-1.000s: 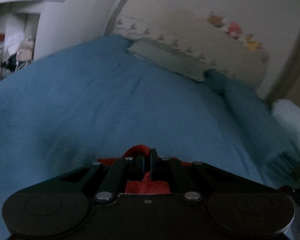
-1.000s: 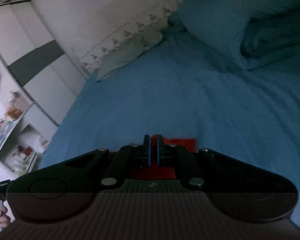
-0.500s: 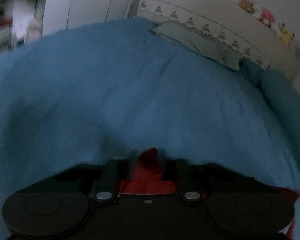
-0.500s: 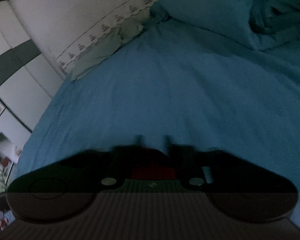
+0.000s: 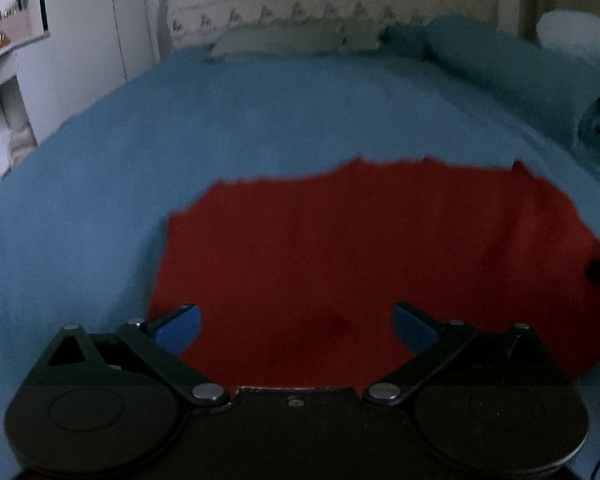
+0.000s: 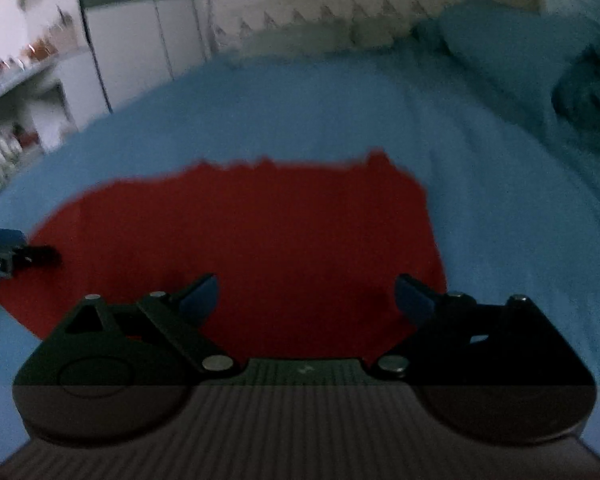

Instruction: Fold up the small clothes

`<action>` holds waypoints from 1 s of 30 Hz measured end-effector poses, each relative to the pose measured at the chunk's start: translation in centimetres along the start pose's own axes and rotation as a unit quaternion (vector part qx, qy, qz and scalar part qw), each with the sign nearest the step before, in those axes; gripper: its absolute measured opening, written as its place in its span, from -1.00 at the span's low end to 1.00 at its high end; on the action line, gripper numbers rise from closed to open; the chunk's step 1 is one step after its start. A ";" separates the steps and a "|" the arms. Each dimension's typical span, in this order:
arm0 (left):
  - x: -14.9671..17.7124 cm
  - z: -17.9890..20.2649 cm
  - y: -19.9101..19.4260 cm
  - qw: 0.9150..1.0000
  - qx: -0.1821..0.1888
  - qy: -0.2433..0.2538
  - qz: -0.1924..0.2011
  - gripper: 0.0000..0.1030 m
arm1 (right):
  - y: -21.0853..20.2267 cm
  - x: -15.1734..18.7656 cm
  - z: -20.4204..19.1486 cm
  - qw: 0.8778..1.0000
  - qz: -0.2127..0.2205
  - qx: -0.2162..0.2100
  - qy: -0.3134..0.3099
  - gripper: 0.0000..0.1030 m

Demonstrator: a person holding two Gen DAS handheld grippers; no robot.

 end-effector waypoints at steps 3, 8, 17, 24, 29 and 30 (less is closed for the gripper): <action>1.3 -0.1 1.8 0.999 0.004 -0.012 -0.036 1.00 | 1.2 1.8 1.4 0.999 -0.026 0.018 0.030 1.00; 1.2 0.9 3.2 1.000 0.001 0.000 -0.027 1.00 | 1.2 2.5 2.2 0.998 -0.031 0.038 0.028 1.00; -0.6 1.5 1.7 1.000 -0.003 -0.001 -0.016 1.00 | -8.4 1.6 1.0 0.994 0.014 0.098 0.045 1.00; 0.0 7.4 -2.1 0.997 0.043 0.063 -0.002 1.00 | -9.1 6.7 1.1 0.986 -0.002 0.111 0.128 1.00; 0.2 9.1 -2.7 0.995 0.061 0.076 0.013 1.00 | -8.2 7.5 2.7 0.969 0.046 0.092 0.225 1.00; 0.2 9.2 -2.6 0.995 0.065 0.070 0.012 1.00 | -7.9 7.3 3.0 0.964 0.063 0.085 0.246 0.99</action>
Point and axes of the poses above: each gripper's, at about its wrist camera, not at the fingertips, and y roughly the way its jaws point, z to its right, x to its underside, the point moved 9 cm from there along y, roughly the way its jaws point, and after that the axes turned 7 degrees about -x, right-handed, at the moved point
